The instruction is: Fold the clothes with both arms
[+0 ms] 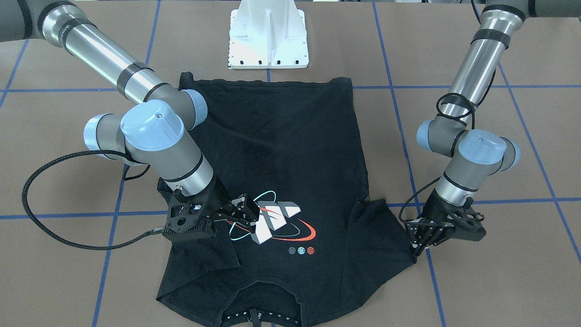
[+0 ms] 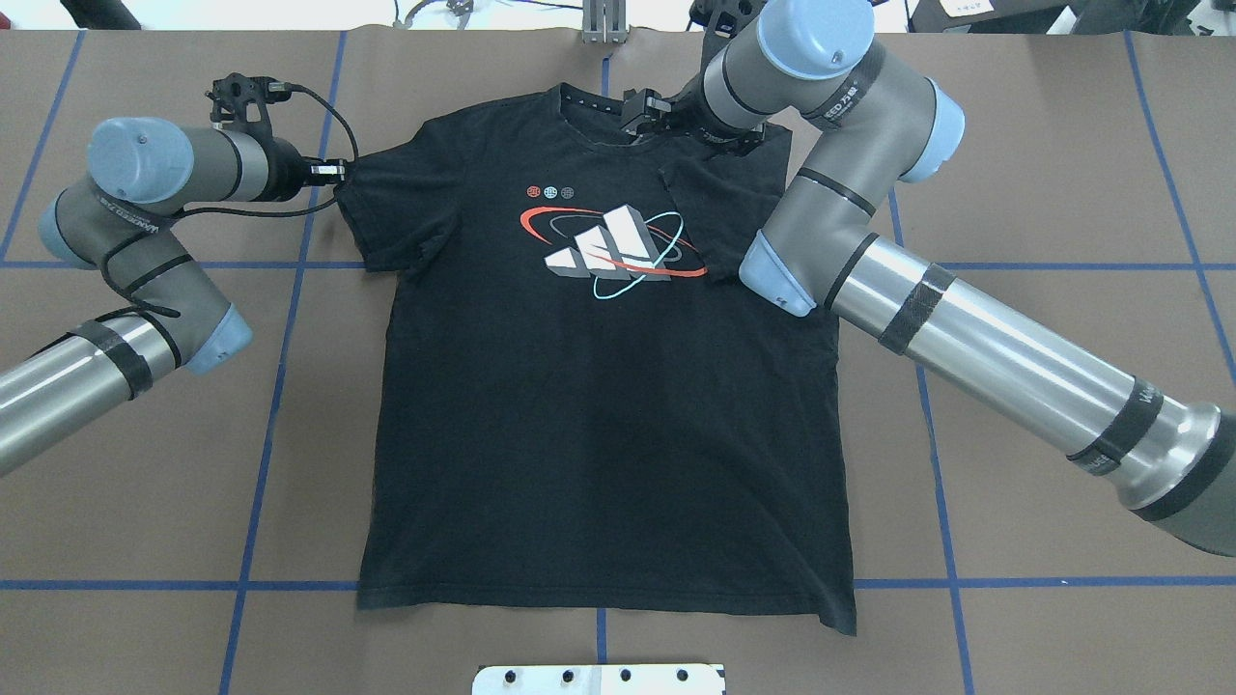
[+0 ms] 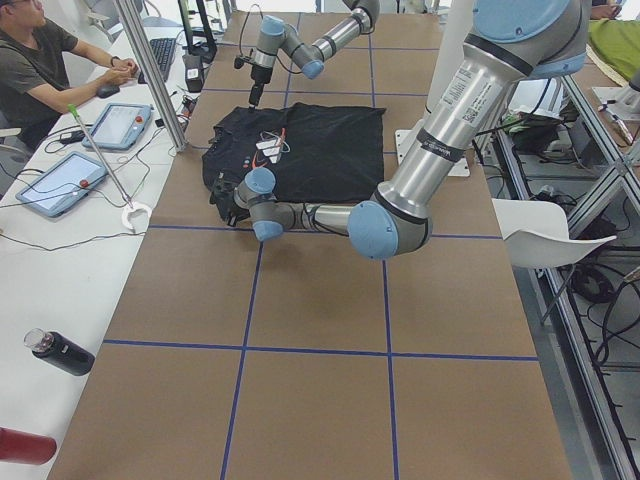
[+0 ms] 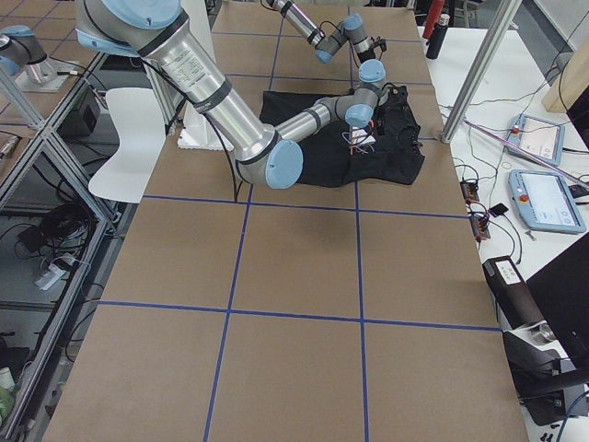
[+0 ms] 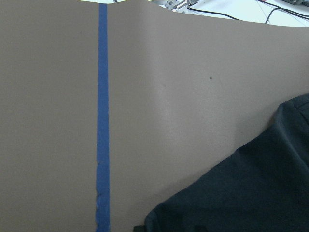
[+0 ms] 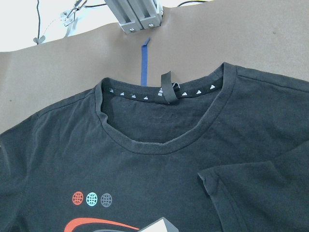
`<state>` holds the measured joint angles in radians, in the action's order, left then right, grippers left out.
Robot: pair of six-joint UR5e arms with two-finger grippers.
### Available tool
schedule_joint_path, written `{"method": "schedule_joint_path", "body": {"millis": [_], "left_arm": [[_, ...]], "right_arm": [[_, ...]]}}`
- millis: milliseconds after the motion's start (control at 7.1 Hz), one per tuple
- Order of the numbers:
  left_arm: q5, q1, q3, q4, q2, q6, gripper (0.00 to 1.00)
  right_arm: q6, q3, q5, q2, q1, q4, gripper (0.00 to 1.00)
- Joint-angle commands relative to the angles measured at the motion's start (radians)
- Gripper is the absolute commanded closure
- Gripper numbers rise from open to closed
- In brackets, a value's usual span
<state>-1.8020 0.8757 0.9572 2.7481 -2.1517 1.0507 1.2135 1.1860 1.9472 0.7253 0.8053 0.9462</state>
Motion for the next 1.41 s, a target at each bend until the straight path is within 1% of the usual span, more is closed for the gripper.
{"method": "schedule_joint_path", "body": {"millis": [0,282,422,563,704,845,1126,1267], "left_arm": [[0.001,0.002,0.000,-0.010,0.000,0.002,1.00],[-0.005,0.009,0.011,-0.010,-0.010,0.006,1.00],[-0.011,0.019,0.037,-0.010,-0.014,0.008,1.00],[-0.032,0.019,0.060,-0.015,-0.016,0.008,1.00],[-0.074,0.017,0.107,-0.048,-0.016,0.044,1.00],[-0.077,0.011,0.142,-0.063,-0.026,0.151,1.00],[-0.068,-0.052,0.135,-0.064,-0.091,0.320,1.00],[-0.033,-0.082,0.106,-0.064,-0.144,0.406,1.00]], "right_arm": [[-0.002,0.001,0.002,0.008,0.003,-0.003,0.00],[-0.002,0.007,0.007,0.009,0.008,-0.004,0.00],[-0.002,0.009,0.007,0.009,0.008,-0.004,0.00],[-0.002,0.012,0.007,0.017,0.008,-0.004,0.00],[-0.002,0.024,0.007,0.028,0.008,-0.004,0.00],[-0.002,0.029,0.007,0.032,0.008,-0.004,0.00],[0.000,0.052,0.009,0.049,0.008,-0.004,0.00],[0.000,0.067,0.019,0.065,0.009,-0.004,0.00]]}}
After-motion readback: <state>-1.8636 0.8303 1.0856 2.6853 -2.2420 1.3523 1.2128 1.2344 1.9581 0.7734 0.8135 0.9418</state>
